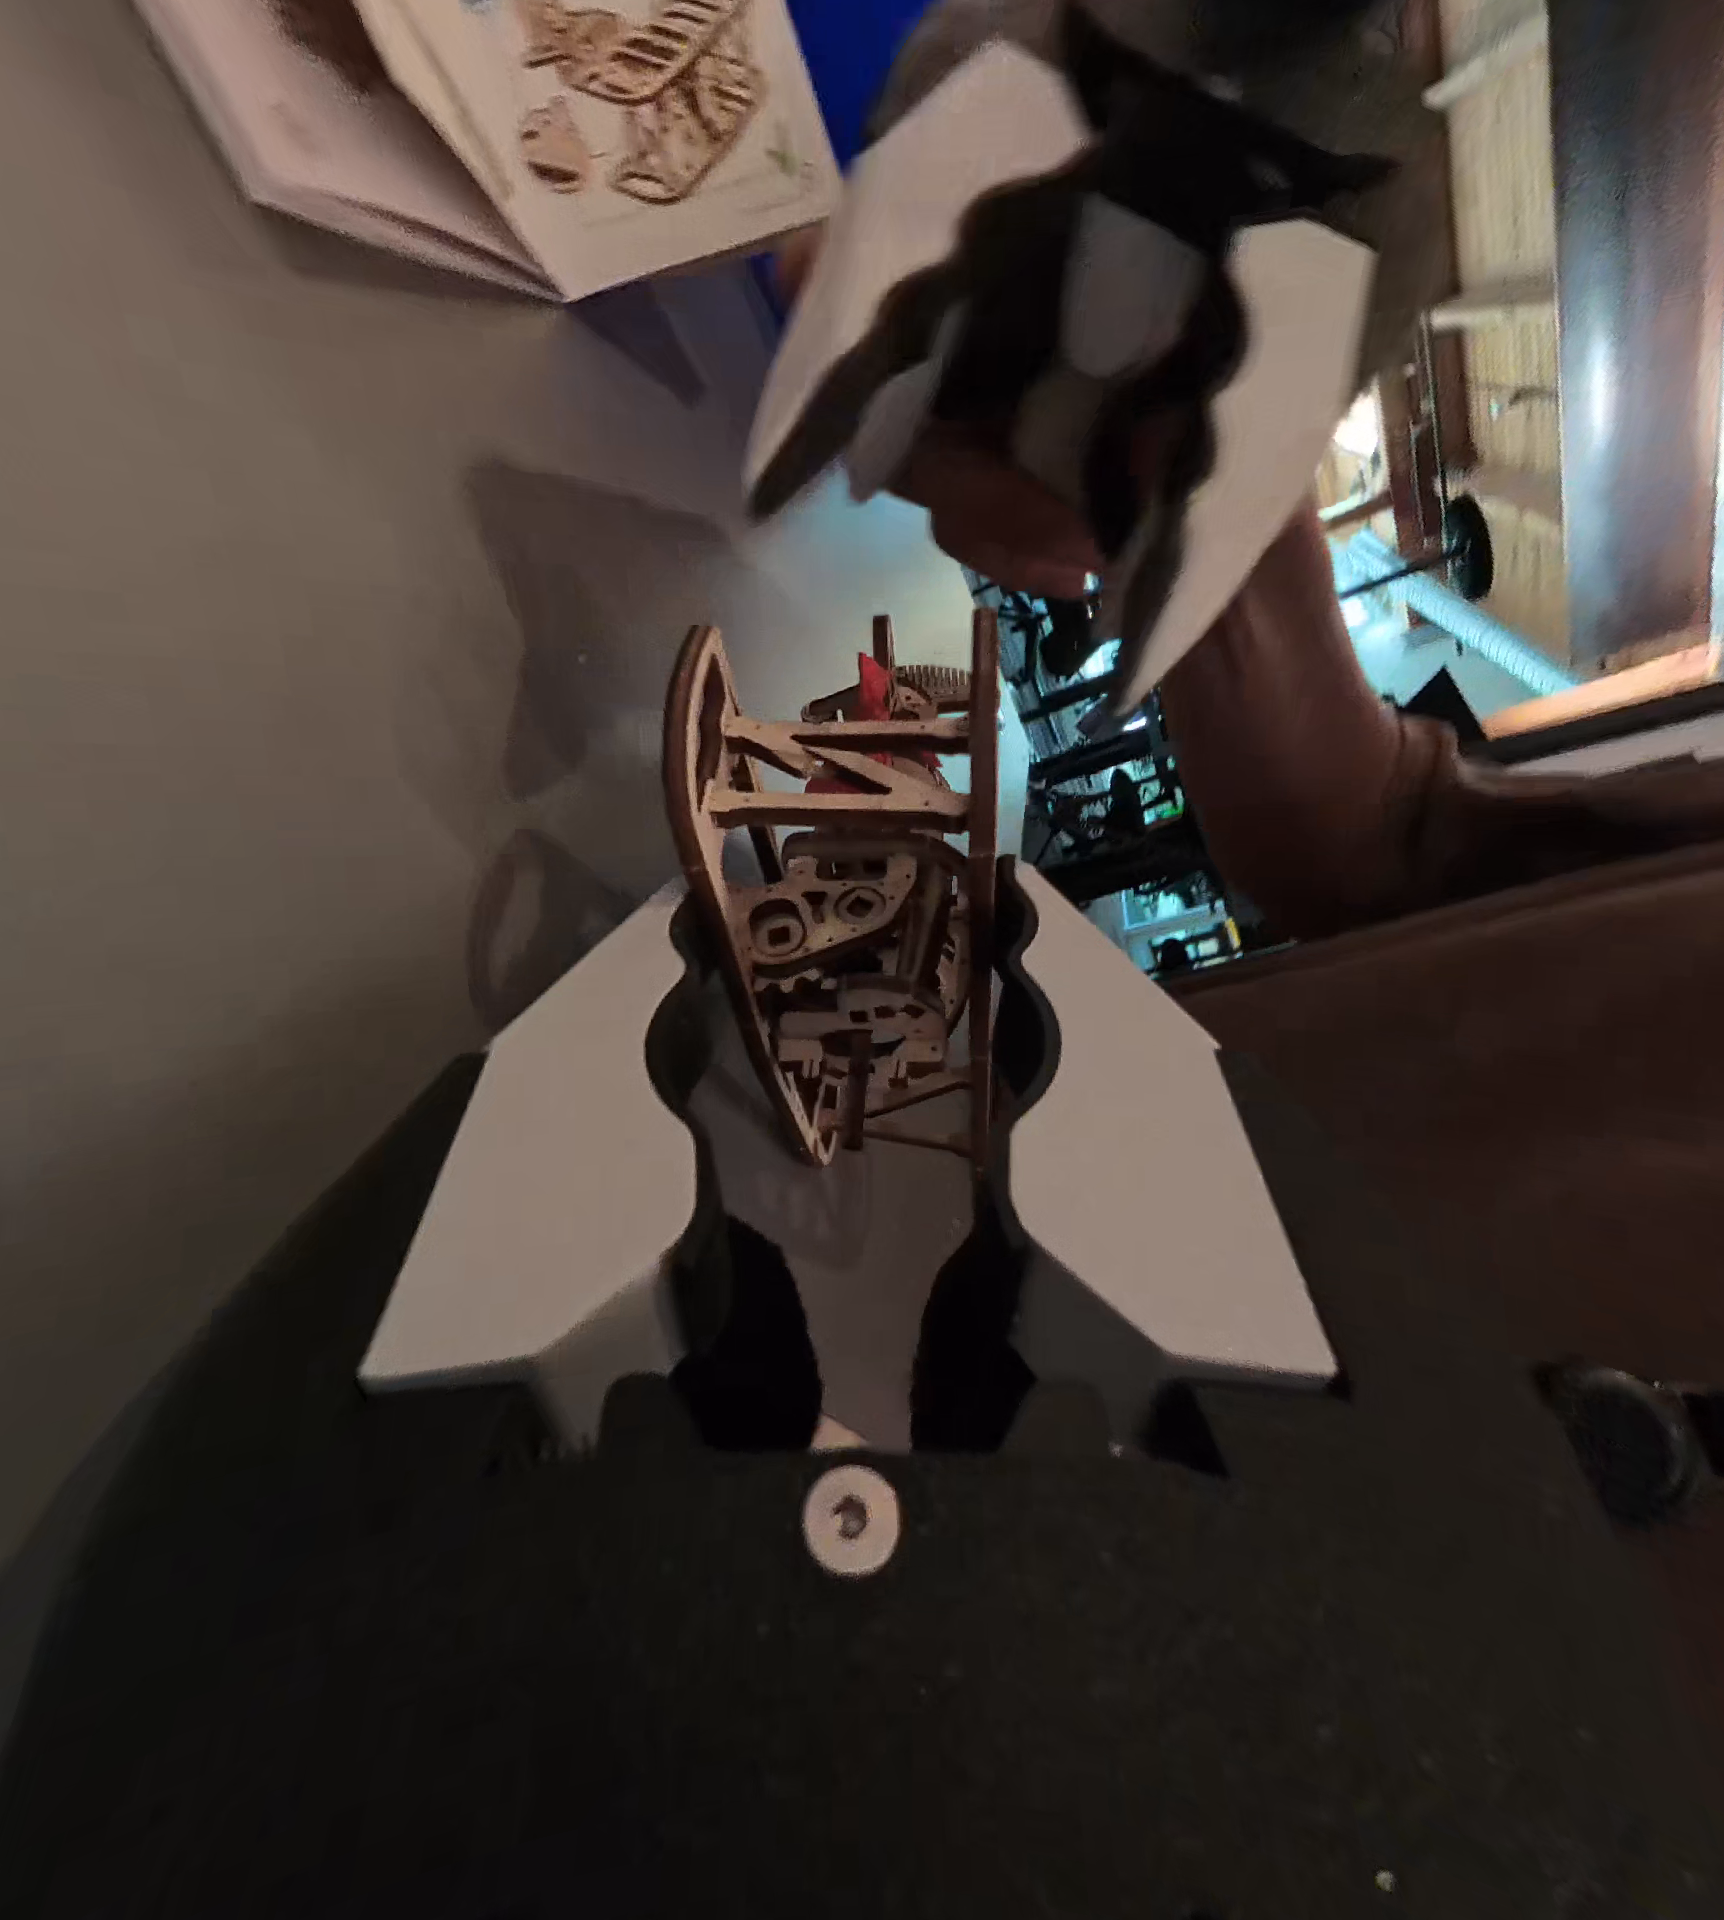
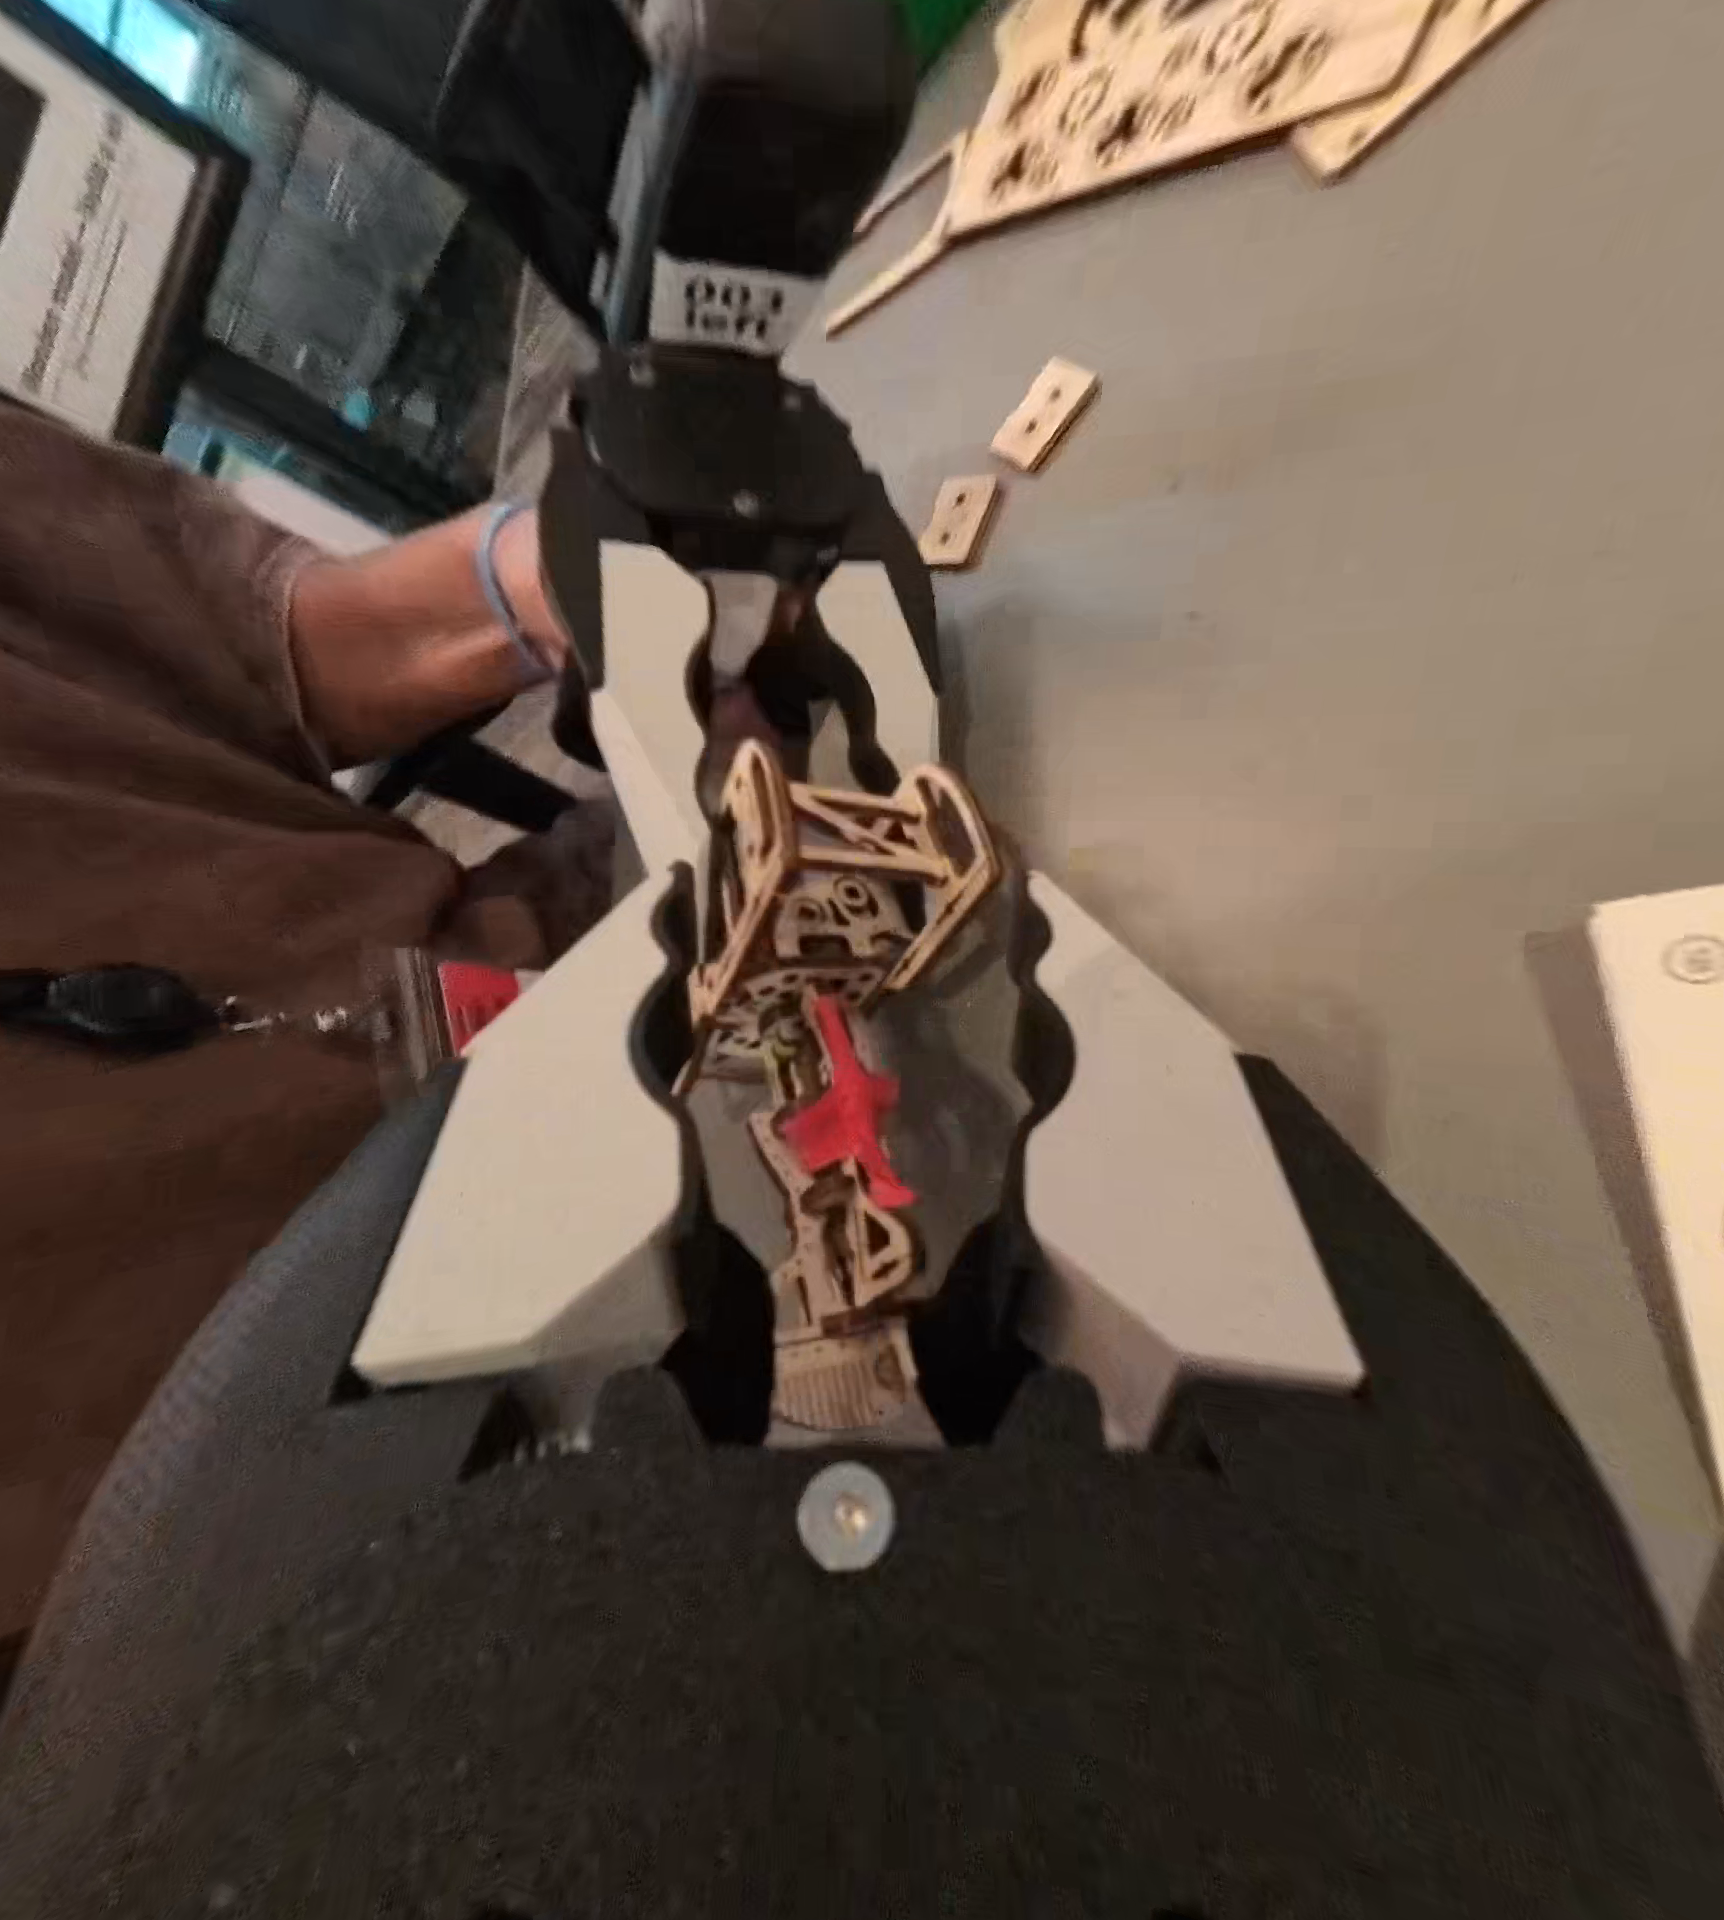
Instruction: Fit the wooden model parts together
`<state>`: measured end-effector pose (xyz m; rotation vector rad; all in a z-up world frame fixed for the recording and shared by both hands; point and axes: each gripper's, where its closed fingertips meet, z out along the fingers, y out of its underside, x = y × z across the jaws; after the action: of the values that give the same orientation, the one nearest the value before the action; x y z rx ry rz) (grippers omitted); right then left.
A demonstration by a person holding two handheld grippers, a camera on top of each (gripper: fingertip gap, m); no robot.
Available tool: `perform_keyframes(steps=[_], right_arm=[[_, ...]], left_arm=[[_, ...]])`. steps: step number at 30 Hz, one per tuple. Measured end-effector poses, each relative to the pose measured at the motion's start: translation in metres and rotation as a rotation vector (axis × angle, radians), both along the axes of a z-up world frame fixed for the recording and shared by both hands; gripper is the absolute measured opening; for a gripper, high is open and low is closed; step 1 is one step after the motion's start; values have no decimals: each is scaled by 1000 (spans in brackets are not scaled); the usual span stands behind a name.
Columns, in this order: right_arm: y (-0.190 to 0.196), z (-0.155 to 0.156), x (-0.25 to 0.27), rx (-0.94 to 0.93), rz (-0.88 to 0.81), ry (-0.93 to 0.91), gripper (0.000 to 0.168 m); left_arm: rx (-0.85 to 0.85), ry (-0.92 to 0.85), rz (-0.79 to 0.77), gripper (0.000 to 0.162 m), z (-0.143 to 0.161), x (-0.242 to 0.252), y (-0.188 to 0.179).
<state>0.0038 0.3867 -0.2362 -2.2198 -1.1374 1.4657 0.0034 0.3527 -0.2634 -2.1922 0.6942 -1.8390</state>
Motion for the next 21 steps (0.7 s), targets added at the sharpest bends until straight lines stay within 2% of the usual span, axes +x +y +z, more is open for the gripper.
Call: perform_keyframes(steps=[1,5,9,14,21], right_arm=[[-6,-7,-2,-21,60,-19,59],[-28,-13,-14,-50,291,-92,57],[-35,-9,-15,-62,387,-170,56],[-39,3,-23,-11,373,-155,48],[-45,2,-13,-9,377,-178,48]], left_arm=[[29,-8,-15,50,2,-1,-1],[116,-26,-81,49,8,-2,-9],[170,-18,-110,49,12,-4,-14],[287,-9,-121,52,19,-5,-16],[261,-18,-127,53,19,3,-22]])
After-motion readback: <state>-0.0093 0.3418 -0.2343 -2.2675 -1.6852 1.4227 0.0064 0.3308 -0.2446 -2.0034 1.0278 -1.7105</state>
